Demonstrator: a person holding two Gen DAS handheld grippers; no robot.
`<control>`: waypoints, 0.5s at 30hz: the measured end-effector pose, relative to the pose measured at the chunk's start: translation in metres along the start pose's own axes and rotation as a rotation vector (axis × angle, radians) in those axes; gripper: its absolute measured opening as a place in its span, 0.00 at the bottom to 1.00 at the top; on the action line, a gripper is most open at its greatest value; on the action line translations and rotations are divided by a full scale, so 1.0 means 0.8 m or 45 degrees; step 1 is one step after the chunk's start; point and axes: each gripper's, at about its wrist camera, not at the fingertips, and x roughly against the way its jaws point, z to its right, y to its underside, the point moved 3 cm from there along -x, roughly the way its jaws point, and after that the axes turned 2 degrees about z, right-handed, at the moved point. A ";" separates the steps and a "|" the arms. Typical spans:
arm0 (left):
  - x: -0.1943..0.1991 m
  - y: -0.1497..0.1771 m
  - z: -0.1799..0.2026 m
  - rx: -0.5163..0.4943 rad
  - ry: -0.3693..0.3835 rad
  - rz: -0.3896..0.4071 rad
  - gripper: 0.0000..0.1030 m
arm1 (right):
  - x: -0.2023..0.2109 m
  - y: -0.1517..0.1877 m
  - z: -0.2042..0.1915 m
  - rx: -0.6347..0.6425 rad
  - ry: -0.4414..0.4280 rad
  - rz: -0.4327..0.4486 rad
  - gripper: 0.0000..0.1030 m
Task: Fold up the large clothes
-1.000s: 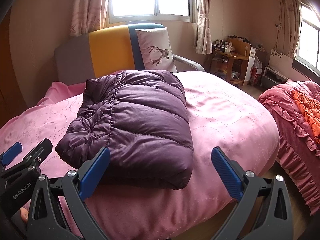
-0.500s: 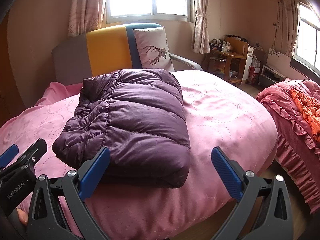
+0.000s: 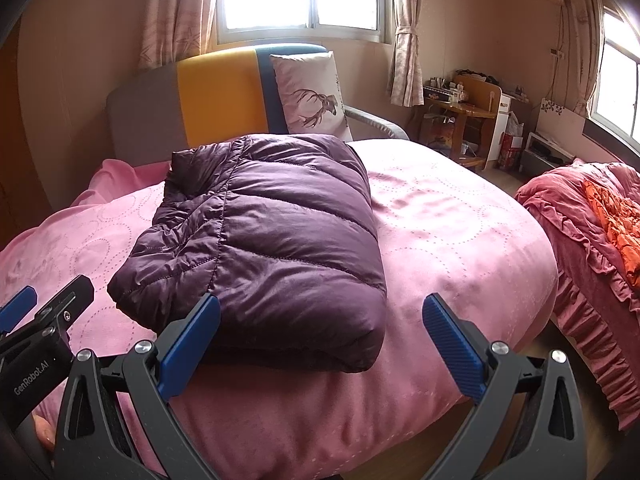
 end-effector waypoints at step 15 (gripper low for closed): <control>0.001 0.002 -0.003 -0.007 -0.001 -0.001 0.96 | -0.002 0.004 -0.003 0.001 -0.016 -0.010 0.98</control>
